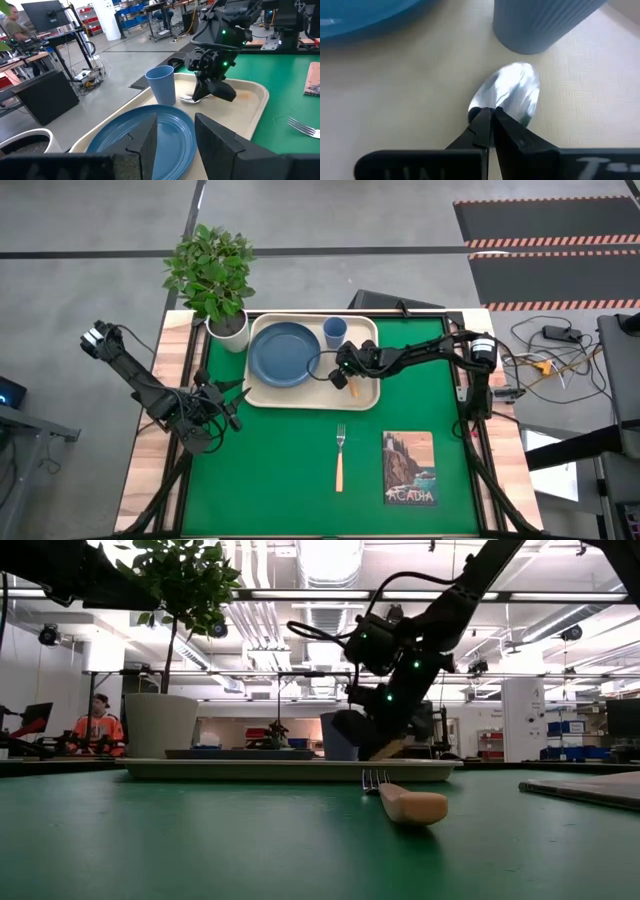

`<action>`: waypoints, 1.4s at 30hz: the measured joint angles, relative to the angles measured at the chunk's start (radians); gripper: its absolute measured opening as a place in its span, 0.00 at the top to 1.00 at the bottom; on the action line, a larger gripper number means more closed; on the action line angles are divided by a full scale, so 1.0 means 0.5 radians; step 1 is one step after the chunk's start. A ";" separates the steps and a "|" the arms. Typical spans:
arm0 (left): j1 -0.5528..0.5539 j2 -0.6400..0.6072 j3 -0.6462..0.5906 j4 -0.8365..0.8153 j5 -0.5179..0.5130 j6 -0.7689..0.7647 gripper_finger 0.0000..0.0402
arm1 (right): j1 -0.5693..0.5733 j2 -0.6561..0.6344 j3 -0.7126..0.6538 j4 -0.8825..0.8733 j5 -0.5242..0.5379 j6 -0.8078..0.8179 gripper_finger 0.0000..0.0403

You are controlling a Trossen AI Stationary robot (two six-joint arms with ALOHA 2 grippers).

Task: Pick and place plate/cup/fork/spoon on tray
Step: Put the yellow spoon on the white serving tray to the right of the blue plate

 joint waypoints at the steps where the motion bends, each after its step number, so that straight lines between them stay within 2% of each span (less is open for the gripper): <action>1: 0.000 0.000 0.000 0.000 0.000 0.000 0.72 | 0.001 -0.006 0.000 -0.019 0.000 -0.012 0.98; 13: -0.001 0.000 0.000 0.000 0.001 0.000 0.72 | -0.010 -0.035 -0.001 -0.195 0.199 -0.202 0.98; 18: -0.001 0.000 0.000 0.000 0.000 0.000 0.72 | -0.011 -0.109 -0.001 -0.205 0.215 -0.241 0.98; 21: -0.001 0.000 0.000 0.000 0.001 -0.001 0.72 | -0.002 -0.178 -0.001 -0.208 0.166 -0.220 0.98; 25: 0.000 0.001 0.000 0.000 0.001 -0.001 0.72 | 0.008 -0.223 0.000 -0.174 -0.238 -0.185 0.98; 27: 0.000 0.001 0.000 0.000 0.000 -0.001 0.72 | 0.023 -0.211 -0.007 -0.175 -0.370 -0.137 0.98; 30: 0.000 0.001 0.000 0.000 0.000 -0.001 0.72 | 0.057 -0.178 -0.032 -0.132 -0.363 -0.131 0.98; 35: 0.000 0.000 0.000 0.000 0.001 -0.001 0.72 | 0.064 -0.158 -0.049 -0.176 -0.230 -0.122 0.98; 42: 0.000 -0.002 0.000 0.000 0.001 -0.001 0.72 | 0.048 -0.158 -0.075 -0.143 -0.213 -0.190 0.98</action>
